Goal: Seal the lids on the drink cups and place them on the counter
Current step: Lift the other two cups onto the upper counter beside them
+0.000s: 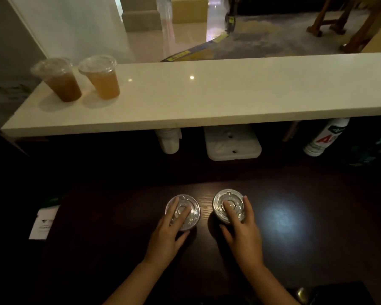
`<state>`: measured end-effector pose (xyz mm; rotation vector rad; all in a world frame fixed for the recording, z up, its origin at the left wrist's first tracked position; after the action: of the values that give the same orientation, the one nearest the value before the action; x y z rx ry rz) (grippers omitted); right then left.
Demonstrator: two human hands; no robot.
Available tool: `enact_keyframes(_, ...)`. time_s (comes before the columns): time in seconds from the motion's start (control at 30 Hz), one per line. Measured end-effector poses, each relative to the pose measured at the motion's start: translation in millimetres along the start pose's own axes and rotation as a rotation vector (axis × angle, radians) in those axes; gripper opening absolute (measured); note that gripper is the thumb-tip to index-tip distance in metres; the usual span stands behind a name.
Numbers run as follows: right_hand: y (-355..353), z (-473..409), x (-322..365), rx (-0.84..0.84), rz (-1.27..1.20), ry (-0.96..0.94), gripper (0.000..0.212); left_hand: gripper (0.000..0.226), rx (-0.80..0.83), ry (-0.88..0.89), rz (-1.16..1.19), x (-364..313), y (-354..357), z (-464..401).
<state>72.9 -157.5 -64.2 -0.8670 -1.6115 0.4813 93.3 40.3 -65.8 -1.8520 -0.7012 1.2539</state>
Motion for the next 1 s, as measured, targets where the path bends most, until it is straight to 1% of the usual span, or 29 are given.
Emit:
enact_keyframes(0.07,0.7,-0.3,-1.7,-0.026,-0.099,0.011,0.069,0.087,-0.038,-0.01,0.017,-0.4,-0.9,-3.0)
enact_keyframes(0.13,-0.9,-2.6,-0.5,-0.048,-0.156,-0.017,0.068,0.085,-0.071,-0.006,0.016,-1.1,-2.2,-4.9)
enact_keyframes(0.27,-2.9,-8.4,1.5,-0.083,-0.197,-0.063,0.061,0.086,-0.107,0.003,0.047,-2.3,-7.1,-6.1)
enact_keyframes(0.47,-4.0,-18.4,12.5,-0.116,-0.225,-0.098,0.057,0.079,-0.186,-0.02,0.103,3.1,-28.0,-11.6)
enact_keyframes(0.63,-34.7,-45.3,65.8,-0.222,-0.307,-0.24,0.05,0.072,-0.308,0.053,0.07,-10.4,-83.1,-37.8)
enact_keyframes(0.77,-67.6,-81.2,122.5,-0.313,-0.36,-0.384,0.045,0.064,-0.427,0.146,-0.029,-28.2,-145.8,-69.0)
enact_keyframes(0.87,-89.6,-111.4,158.7,-0.353,-0.403,-0.418,0.037,0.052,-0.515,0.224,-0.094,-41.6,-191.5,-90.2)
enact_keyframes(0.93,-101.5,-132.1,179.3,-0.369,-0.41,-0.423,0.037,0.049,-0.564,0.224,-0.11,-44.3,-216.7,-104.9)
enact_keyframes(1.0,-108.8,-153.5,198.4,-0.365,-0.396,-0.439,0.04,0.051,-0.606,0.202,-0.119,-43.5,-236.5,-119.5)
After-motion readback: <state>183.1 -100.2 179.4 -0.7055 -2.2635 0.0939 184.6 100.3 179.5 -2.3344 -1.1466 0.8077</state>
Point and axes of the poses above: each hand's wrist, its own z-axis away from the middle knuckle, its own y-axis out of the palm, x = y × z, the point moved 9 cm from there along -z, towards the middle knuckle, and after that the axes turned 5 degrees about -z, right-handed, at the moved point
